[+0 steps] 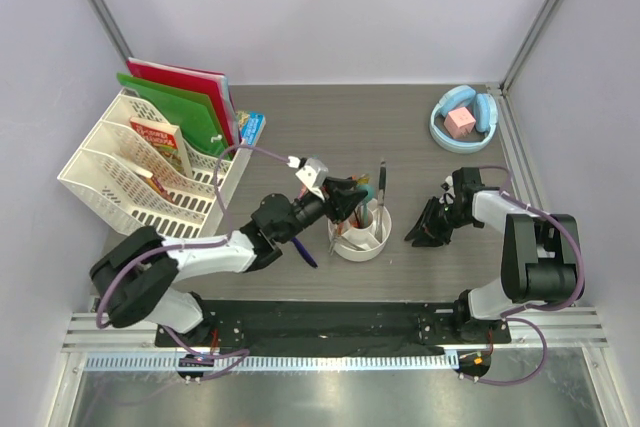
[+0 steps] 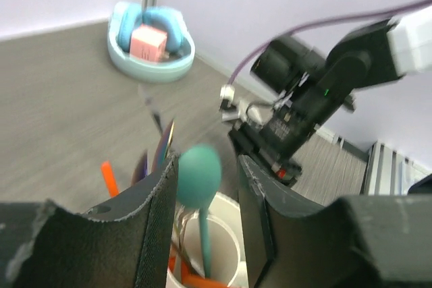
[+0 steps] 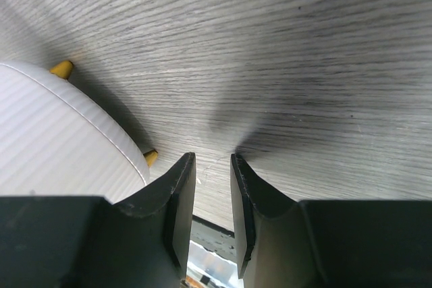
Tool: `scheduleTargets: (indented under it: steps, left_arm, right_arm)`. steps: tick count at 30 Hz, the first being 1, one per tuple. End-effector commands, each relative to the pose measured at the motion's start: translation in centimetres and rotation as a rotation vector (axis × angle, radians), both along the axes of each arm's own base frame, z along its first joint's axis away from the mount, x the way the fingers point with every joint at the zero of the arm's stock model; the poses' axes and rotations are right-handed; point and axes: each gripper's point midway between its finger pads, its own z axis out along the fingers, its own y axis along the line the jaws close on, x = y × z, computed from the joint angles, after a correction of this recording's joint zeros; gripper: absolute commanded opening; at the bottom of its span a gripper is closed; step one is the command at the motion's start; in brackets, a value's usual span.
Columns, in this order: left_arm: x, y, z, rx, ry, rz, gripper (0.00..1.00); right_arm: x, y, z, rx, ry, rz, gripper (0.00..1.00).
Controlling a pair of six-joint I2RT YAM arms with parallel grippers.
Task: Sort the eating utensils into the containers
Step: Place the spoon in the storage box.
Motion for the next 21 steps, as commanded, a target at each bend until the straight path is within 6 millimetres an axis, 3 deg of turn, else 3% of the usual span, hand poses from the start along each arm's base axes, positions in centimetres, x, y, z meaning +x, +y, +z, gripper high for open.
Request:
scheduleTargets:
  steps: [1, 5, 7, 8, 9, 11, 12, 14, 15, 17, 18, 21]
  left_arm:
    - [-0.3, 0.2, 5.8, -0.003, -0.101, -0.006, 0.42]
    - [0.8, 2.1, 9.9, 0.0, -0.111, 0.104, 0.45]
    - [2.7, 3.7, 10.2, 0.088, -0.058, 0.236, 0.45]
    - [3.5, 4.2, 11.7, 0.104, -0.049, 0.285, 0.45]
    - [4.6, 6.1, 9.4, 0.214, 0.022, 0.397, 0.46]
    - [5.7, 7.8, 9.2, 0.261, 0.071, 0.492, 0.46]
    - [6.3, 9.3, 7.9, 0.318, 0.106, 0.533, 0.46]
    - [7.0, 11.1, 7.1, 0.316, 0.169, 0.584, 0.46]
    - [8.2, 13.4, 6.0, 0.336, 0.221, 0.63, 0.46]
    - [8.9, 14.5, 5.6, 0.308, 0.3, 0.634, 0.48]
    - [9.5, 15.9, 4.1, 0.356, 0.35, 0.665, 0.48]
    - [10.2, 17.1, 3.2, 0.476, 0.373, 0.7, 0.49]
  right_arm:
    - [1.9, 0.2, 1.3, 0.018, -0.071, -0.031, 0.32]
    - [3.0, 0.4, 1.7, 0.038, -0.093, -0.059, 0.33]
    - [3.6, 0.5, 1.8, 0.046, -0.097, -0.084, 0.33]
    - [3.9, 0.6, 2.0, 0.055, -0.102, -0.091, 0.33]
    - [4.3, 0.6, 2.1, 0.059, -0.112, -0.099, 0.33]
    - [5.4, 0.5, 2.7, 0.059, -0.139, -0.134, 0.33]
    - [5.8, 0.4, 2.9, 0.055, -0.15, -0.153, 0.33]
    - [7.1, 0.3, 4.2, 0.058, -0.187, -0.193, 0.33]
    - [7.5, 0.2, 4.5, 0.056, -0.197, -0.198, 0.33]
    - [8.7, 0.1, 5.7, 0.061, -0.228, -0.215, 0.33]
    - [9.1, 0.1, 6.1, 0.061, -0.246, -0.216, 0.33]
    - [10.6, -0.1, 7.0, 0.05, -0.285, -0.224, 0.34]
